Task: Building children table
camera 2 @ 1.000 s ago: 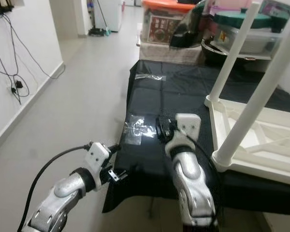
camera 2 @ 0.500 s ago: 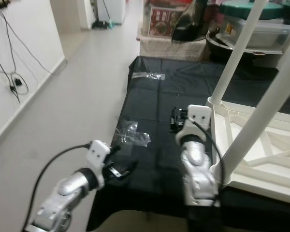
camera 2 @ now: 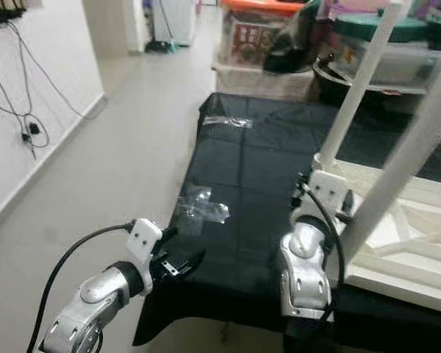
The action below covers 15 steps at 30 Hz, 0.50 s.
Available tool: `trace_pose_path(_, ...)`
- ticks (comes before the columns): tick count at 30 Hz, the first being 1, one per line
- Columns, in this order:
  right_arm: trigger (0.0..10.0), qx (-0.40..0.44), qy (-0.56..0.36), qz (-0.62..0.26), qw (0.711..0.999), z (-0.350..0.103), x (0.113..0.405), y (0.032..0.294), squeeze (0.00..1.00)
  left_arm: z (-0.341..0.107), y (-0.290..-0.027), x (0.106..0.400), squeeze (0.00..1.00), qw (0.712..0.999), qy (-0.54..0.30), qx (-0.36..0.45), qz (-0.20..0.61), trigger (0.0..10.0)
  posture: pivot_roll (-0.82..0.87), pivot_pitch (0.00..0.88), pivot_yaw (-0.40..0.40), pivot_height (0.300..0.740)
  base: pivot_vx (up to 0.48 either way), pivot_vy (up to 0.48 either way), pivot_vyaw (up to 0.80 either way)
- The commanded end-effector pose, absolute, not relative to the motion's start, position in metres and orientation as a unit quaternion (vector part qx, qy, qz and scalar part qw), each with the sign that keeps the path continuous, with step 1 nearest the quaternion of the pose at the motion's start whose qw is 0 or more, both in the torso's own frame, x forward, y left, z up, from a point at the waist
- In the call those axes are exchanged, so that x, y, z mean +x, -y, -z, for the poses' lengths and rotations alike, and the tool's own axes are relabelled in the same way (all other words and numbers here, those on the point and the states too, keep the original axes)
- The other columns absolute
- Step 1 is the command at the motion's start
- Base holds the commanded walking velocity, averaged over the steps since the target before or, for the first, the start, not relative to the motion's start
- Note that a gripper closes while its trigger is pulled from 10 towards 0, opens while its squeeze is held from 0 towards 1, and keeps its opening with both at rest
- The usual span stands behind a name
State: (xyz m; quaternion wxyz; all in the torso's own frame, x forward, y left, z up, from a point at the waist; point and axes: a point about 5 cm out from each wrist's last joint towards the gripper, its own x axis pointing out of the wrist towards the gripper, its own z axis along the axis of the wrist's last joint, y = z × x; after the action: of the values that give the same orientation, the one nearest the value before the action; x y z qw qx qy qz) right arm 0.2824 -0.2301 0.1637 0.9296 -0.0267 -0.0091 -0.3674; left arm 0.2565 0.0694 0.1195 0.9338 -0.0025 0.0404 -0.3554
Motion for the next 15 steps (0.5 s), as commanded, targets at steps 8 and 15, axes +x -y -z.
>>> trace_pose_path(8, 10.0, -0.075, -0.035, 0.437, 0.896, -0.158, 0.237, 0.250, 0.00, -0.118, -0.070, 0.252, 0.00, 0.930, -0.054, -0.007, 0.362, 10.0, 0.07, 0.000, -0.056, 0.740, 0.000, 0.000, 0.00)
trace_pose_path(15, 10.0, -0.013, -0.030, 0.291, 0.956, -0.165, 0.295, 0.229, 0.00, -0.122, -0.067, 0.249, 0.00, 0.924, -0.051, -0.001, 0.378, 10.0, 0.08, 0.000, -0.066, 0.740, 0.000, 0.000, 0.00)
